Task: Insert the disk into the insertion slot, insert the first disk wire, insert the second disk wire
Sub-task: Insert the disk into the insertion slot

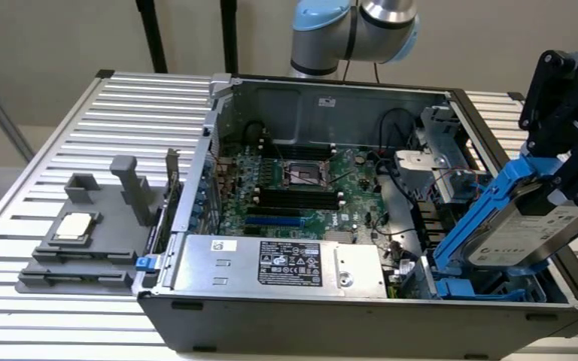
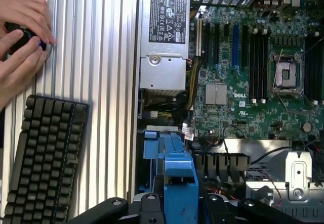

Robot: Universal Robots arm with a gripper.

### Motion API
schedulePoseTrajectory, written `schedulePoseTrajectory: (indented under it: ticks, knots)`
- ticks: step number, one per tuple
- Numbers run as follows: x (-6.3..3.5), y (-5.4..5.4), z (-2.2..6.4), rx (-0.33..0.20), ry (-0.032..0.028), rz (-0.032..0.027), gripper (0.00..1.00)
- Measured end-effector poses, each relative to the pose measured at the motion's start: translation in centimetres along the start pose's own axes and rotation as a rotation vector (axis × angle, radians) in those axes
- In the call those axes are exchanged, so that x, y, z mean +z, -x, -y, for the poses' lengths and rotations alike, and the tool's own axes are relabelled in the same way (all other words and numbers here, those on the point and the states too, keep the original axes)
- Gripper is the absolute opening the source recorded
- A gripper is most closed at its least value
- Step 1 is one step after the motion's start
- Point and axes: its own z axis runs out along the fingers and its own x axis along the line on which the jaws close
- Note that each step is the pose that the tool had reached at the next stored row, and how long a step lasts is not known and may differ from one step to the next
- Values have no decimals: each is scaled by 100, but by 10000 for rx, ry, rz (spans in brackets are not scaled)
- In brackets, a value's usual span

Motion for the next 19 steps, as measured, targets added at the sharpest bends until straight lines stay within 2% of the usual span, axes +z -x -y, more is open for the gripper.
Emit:
schedulePoseTrajectory:
  ticks: [11, 14, 19]
  knots:
    - [50, -3, 10, -64, 6, 2, 32]
    - [61, -4, 11, -90, 8, 16, 32]
    - [74, -4, 12, -147, 10, 79, 32]
